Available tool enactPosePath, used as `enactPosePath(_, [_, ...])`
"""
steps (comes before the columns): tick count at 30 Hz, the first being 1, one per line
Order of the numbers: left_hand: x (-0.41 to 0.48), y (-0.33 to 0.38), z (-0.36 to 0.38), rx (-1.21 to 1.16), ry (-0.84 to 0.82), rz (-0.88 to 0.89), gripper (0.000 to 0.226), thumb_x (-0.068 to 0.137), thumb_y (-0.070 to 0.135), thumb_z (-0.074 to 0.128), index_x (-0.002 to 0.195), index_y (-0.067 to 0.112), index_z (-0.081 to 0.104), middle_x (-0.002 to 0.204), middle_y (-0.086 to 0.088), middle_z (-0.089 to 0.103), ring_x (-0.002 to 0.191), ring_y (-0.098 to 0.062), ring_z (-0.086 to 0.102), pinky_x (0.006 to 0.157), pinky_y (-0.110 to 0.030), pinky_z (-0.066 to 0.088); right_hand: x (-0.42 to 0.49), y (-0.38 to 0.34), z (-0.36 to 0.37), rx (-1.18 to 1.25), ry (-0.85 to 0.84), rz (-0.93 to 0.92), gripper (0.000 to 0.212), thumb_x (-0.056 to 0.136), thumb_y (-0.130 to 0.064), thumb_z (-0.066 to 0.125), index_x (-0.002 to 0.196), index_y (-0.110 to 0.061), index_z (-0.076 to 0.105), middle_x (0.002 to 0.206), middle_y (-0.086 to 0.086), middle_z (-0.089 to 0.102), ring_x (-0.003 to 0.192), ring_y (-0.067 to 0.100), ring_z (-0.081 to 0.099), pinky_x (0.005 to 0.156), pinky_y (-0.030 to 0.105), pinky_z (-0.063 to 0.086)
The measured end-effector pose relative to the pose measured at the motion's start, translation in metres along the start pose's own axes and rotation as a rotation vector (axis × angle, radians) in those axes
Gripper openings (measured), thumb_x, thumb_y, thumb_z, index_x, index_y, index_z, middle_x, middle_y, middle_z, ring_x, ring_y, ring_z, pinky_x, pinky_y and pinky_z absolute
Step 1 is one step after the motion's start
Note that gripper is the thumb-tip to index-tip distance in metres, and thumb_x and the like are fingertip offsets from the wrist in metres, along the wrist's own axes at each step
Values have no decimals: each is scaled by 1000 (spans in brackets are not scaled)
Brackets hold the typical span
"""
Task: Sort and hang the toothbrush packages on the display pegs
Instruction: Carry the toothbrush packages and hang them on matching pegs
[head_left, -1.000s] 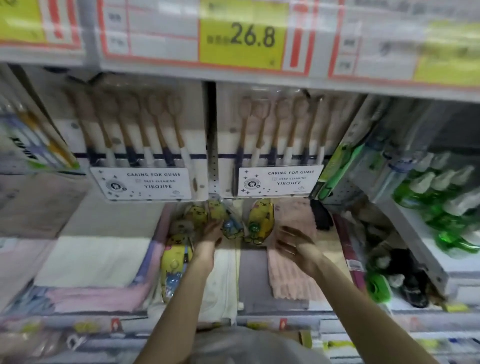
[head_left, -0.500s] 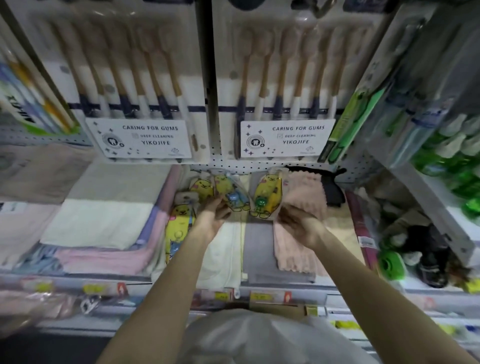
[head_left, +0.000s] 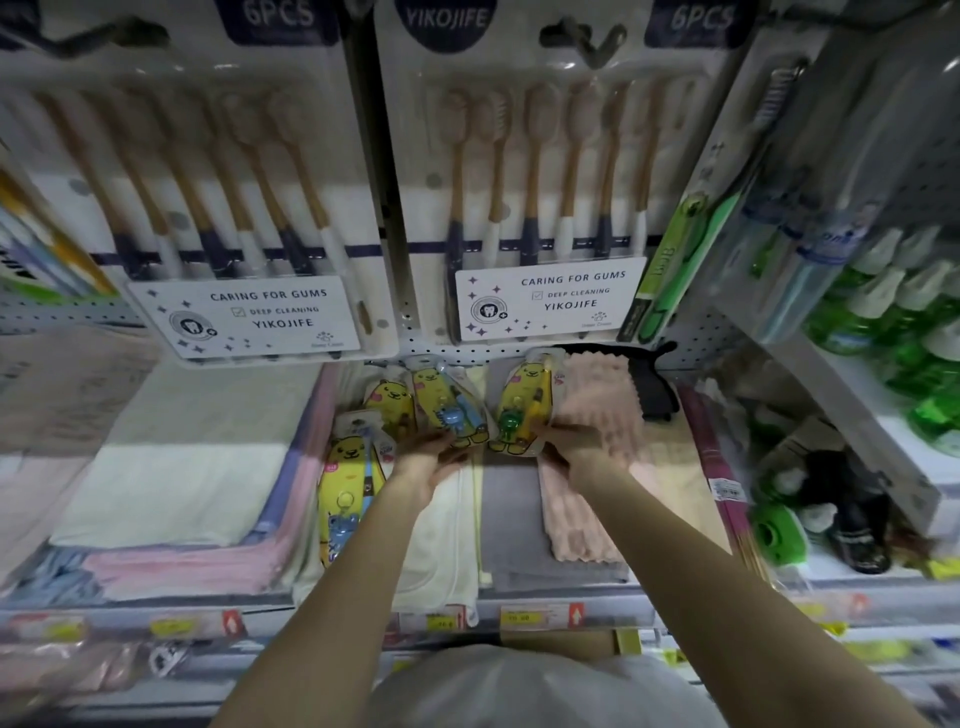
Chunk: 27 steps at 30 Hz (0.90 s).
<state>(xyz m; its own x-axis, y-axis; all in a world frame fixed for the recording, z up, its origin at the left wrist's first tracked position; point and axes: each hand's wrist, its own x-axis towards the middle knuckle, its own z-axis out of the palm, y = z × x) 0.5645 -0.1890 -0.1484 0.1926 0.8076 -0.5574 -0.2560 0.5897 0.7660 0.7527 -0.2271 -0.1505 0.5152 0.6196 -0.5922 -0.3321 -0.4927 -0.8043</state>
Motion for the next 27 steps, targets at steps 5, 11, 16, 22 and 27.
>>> enactPosePath(5, [-13, 3, 0, 25, -6, 9, 31, 94, -5, 50, 125, -8, 49, 105, -20, 63, 78, -24, 63, 70, -32, 58, 2, 4, 13, -134, 23, -76, 26, 76, -11, 81, 94, 2, 66, 74, 14, 64, 56, 19, 53, 51, 25, 48])
enactPosePath(11, [-29, -3, -7, 99, 8, -6, 34, 96, -10, 42, 129, -9, 47, 126, -24, 58, 110, -36, 60, 90, -34, 48, -15, 4, -7, 0, -109, -58, 35, 84, -2, 71, 115, 8, 59, 104, 18, 63, 74, 20, 61, 57, 21, 57])
enactPosePath(16, [-64, -1, -19, 15, -74, -90, 19, 90, -12, 53, 108, -7, 53, 105, -24, 64, 85, -28, 66, 87, -37, 53, -45, 18, -44, 6, -275, 105, 20, 81, -6, 74, 97, 0, 64, 97, 17, 69, 72, 21, 66, 65, 31, 61])
enactPosePath(22, [-101, -14, -44, 322, -158, -293, 41, 81, -1, 71, 117, 2, 51, 112, -19, 63, 81, -32, 72, 60, -33, 59, -69, 35, -89, -121, -474, 243, 18, 82, -17, 74, 93, -6, 65, 96, 17, 74, 78, 26, 72, 77, 36, 60])
enactPosePath(27, [-96, -29, -23, 339, -60, -264, 43, 80, 26, 76, 112, 1, 61, 116, -13, 64, 109, -30, 62, 82, -42, 58, -79, 28, -60, -385, -403, 115, 45, 73, -23, 84, 106, -3, 60, 93, 12, 73, 66, 22, 70, 57, 32, 60])
